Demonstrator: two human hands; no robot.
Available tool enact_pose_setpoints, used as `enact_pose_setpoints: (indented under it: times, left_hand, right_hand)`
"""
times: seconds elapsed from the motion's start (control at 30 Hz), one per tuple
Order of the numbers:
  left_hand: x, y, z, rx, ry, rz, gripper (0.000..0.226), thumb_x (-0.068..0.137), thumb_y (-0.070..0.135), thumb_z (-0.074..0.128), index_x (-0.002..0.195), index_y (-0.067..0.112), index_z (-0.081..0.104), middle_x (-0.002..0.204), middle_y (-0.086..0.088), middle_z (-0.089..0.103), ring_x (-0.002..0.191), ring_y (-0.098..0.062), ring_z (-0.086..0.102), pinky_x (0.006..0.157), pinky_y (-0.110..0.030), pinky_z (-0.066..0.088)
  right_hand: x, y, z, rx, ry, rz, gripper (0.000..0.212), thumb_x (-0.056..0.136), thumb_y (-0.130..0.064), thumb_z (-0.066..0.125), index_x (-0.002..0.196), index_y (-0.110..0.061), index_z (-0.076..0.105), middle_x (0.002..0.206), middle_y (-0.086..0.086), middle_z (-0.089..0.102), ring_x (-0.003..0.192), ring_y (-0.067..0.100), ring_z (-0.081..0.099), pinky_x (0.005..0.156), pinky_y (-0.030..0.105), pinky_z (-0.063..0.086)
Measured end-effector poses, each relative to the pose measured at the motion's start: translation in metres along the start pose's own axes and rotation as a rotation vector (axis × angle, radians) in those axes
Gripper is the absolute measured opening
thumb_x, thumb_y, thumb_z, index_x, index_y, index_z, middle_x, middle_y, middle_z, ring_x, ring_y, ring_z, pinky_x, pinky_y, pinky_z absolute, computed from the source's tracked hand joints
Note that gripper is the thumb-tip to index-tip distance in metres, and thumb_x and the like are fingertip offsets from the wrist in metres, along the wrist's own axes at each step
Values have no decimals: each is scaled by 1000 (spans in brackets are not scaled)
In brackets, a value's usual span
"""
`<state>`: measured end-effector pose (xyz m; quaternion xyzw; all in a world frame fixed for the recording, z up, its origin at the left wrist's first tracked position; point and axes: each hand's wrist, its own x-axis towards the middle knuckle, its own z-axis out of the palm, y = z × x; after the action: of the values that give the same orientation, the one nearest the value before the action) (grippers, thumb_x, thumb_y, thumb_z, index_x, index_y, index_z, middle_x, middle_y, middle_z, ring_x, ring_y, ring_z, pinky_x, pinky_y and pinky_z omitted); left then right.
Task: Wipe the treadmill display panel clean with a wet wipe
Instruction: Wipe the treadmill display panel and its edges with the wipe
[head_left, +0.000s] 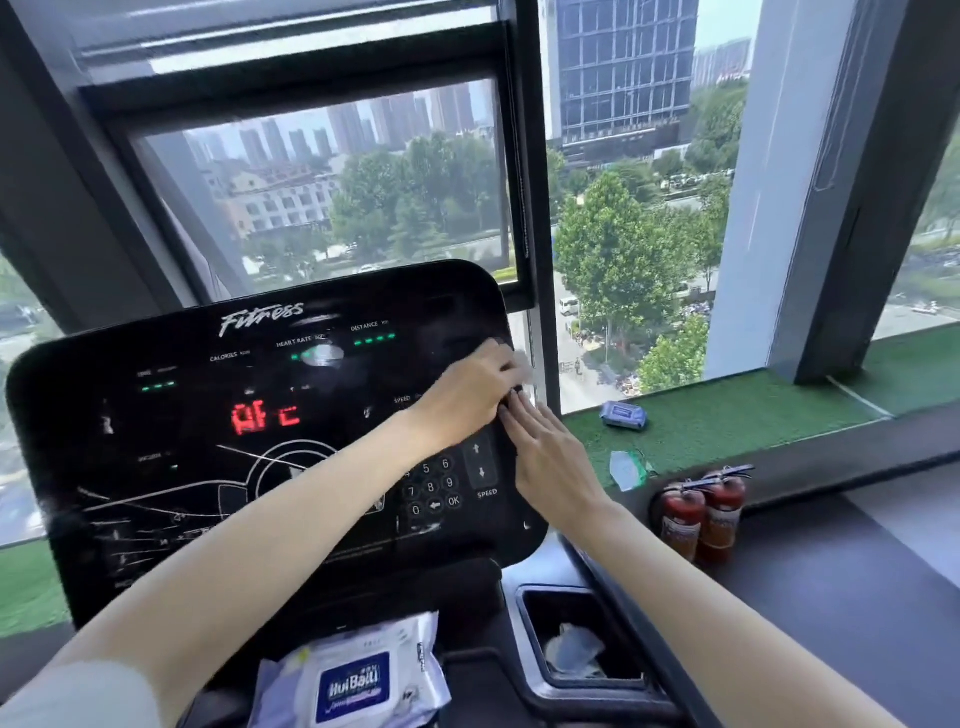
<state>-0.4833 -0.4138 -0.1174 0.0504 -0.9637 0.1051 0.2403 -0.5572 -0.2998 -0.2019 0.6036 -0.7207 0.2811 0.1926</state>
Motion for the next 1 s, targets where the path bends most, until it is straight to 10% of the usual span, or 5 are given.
enact_pose_setpoints:
  times: [0.43,0.57,0.7,0.83,1.0]
  left_hand:
    - [4,-20,-9,-61,179,-233,40,84,-7,55,111,20,64,100,-1,55,96,-16,46,65,-27,46]
    - [-9,-7,-4,1,-48,142,37,75,-11,59,103,12,65,98,-5,57,92,-20,50,61,-33,53]
    - [6,-24,-14,-110,198,-268,48,82,-12,53,119,18,60,107,-4,54,102,-18,45,74,-32,50]
    - [-9,-13,-10,-67,-75,156,42,83,-10,51,115,15,61,106,-4,52,101,-18,46,73,-35,53]
    - [4,-18,-11,-109,140,-175,52,82,-14,49,121,19,59,109,-2,51,104,-18,44,74,-28,48]
  right_hand:
    - [0,-5,4,-109,-27,36,61,69,2,44,129,6,50,137,23,46,129,31,43,106,47,35]
    - [1,-6,4,-126,-3,31,60,65,2,48,125,6,54,132,22,52,126,31,47,106,45,31]
    - [-1,-7,3,-160,-11,29,67,60,10,61,126,6,52,134,23,49,127,32,46,106,46,31]
    - [-1,-8,4,-177,-22,24,67,60,8,64,126,7,52,133,24,50,126,33,47,106,46,31]
    - [-6,-10,4,-223,-77,17,75,62,7,63,134,7,42,142,24,39,134,34,34,109,47,27]
